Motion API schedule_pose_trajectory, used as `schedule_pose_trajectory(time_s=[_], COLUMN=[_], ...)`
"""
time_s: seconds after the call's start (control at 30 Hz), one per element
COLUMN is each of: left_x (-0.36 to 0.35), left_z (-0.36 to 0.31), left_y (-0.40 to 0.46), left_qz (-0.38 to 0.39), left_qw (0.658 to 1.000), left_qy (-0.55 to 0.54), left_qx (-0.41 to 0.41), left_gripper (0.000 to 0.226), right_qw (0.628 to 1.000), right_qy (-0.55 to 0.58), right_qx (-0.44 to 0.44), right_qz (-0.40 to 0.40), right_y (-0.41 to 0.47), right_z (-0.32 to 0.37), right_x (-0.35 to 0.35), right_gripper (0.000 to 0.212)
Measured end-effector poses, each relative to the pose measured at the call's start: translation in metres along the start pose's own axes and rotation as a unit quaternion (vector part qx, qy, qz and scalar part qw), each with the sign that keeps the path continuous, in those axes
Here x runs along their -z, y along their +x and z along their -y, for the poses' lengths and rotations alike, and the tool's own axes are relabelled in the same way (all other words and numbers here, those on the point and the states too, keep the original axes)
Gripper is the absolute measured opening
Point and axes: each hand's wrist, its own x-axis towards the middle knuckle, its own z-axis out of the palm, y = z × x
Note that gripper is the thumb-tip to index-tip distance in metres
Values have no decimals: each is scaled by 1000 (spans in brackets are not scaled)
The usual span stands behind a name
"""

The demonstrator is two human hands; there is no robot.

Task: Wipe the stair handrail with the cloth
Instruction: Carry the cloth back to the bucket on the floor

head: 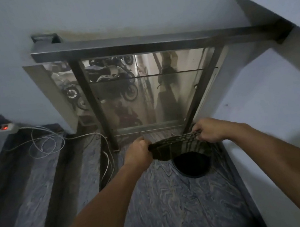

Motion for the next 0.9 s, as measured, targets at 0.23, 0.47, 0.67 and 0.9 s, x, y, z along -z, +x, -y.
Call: schedule_pose_trajectory(time_s=[0.23, 0.47, 0.67, 0.9], left_x=[-25, -101, -193, -294], left_z=[-12, -24, -24, 1], left_y=[85, 176, 245, 313], left_qz=[60, 113, 134, 160], left_qw=[998, 991, 984, 983], left_qy=[8, 53, 109, 86], left_qx=[-33, -39, -47, -5], left_gripper=[17, 15, 18, 16], right_qw=[987, 961, 954, 943], right_qy=[38, 60, 90, 155], right_qx=[-135, -228, -262, -266], right_qz=[-81, -145, -116, -130], right_y=[38, 84, 141, 202], right_z=[-74, -160, -235, -297], right_x=[-32, -87, -148, -205], right_gripper=[24, 19, 27, 17])
